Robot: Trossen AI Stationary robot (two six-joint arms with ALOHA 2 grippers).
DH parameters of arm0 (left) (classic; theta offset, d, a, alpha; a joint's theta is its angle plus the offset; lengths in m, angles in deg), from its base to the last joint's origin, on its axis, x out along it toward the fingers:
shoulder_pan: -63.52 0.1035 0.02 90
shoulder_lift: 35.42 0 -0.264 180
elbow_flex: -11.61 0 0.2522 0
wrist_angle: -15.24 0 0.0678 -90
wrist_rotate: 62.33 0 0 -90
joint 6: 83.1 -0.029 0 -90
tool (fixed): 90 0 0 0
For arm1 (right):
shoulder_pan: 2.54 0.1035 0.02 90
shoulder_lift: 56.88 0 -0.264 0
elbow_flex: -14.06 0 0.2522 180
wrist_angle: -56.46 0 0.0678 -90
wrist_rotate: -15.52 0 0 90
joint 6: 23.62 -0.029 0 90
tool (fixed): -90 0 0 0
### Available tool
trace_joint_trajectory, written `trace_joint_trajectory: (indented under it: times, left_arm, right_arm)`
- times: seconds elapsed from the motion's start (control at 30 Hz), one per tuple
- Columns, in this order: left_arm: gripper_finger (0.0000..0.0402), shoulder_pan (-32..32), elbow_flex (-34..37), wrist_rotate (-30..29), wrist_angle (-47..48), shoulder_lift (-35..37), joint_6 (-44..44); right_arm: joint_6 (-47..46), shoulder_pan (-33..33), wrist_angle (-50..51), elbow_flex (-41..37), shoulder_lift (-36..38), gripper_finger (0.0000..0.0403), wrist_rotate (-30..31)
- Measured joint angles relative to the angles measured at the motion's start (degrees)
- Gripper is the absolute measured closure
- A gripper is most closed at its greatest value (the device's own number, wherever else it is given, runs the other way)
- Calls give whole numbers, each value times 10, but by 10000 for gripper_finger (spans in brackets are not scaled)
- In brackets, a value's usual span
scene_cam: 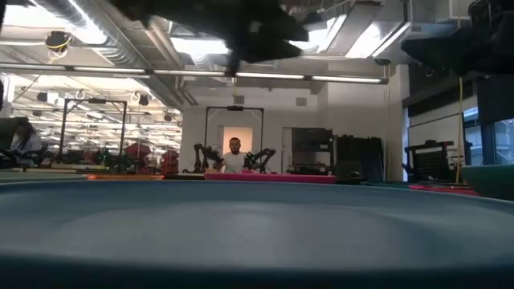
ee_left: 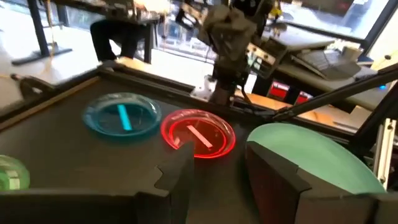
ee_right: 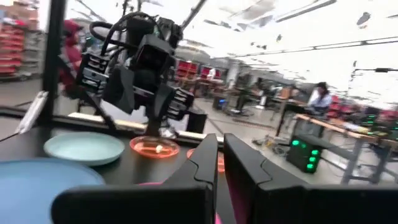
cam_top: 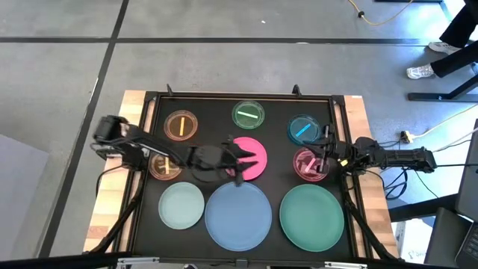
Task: Stack plastic plates
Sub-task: Stack the dark green plate on the dark blue plate
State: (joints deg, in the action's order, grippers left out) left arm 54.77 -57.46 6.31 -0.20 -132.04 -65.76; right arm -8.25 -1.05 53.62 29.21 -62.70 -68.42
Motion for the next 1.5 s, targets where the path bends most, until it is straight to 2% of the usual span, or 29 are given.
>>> trace_joint_trajectory:
  times: [0.27,0.37,0.57,0.77,0.93,1.27,1.5]
  left_arm:
    - [264,-29,-173,0,24,-170,17]
    - [265,-36,-241,12,72,-221,29]
    - [265,-36,-379,38,198,-313,117]
    - [265,-31,-487,96,306,-387,198]
    - [265,-27,-522,115,344,-421,221]
    - [265,-24,-518,149,348,-420,232]
    - [265,-24,-518,149,367,-420,228]
  right_arm:
    - [-48,0,28,0,0,378,-55]
    - [-58,0,33,0,0,378,-57]
    - [-61,0,33,0,0,378,-54]
    - [-41,0,37,0,0,378,-11]
    - [-29,0,37,0,0,378,0]
    - [-29,0,37,0,0,378,0]
    - [-29,0,37,0,0,378,0]
